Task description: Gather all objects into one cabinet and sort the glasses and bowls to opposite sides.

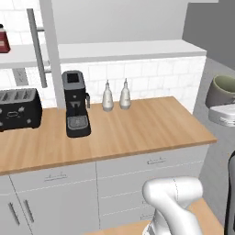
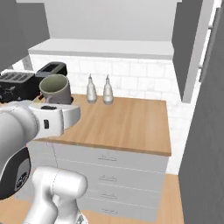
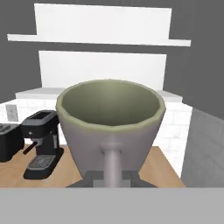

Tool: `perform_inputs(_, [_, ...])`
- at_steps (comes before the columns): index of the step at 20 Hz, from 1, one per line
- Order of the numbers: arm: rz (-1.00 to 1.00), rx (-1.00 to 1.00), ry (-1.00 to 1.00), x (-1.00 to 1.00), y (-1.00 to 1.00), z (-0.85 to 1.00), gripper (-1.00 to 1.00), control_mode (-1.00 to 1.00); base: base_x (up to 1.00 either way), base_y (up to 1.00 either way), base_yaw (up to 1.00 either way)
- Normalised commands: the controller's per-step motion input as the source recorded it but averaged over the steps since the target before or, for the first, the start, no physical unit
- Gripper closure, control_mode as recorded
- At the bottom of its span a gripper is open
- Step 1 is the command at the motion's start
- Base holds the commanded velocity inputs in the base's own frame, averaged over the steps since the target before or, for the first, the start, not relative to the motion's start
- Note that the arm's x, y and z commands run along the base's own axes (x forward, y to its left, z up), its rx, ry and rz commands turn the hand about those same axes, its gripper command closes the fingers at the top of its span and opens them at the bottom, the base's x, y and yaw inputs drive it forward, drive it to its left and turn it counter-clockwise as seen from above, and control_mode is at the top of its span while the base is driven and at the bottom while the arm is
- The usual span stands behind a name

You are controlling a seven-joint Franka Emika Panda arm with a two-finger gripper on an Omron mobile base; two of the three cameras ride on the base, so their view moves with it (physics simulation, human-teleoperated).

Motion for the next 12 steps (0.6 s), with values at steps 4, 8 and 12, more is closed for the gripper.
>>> perform_inputs(4, [0.00, 0.00, 0.00, 0.00, 0.00, 0.00, 1.00, 1.00, -1.00, 0.00, 0.00])
perform_inputs(8, [0.00, 0.00, 0.00, 0.00, 0.00, 0.00, 1.00, 1.00, -0.95, 0.15, 0.00])
perform_inputs(12, [0.00, 0.00, 0.00, 0.00, 0.00, 0.00, 1.00, 1.00, -0.96, 0.44, 0.00])
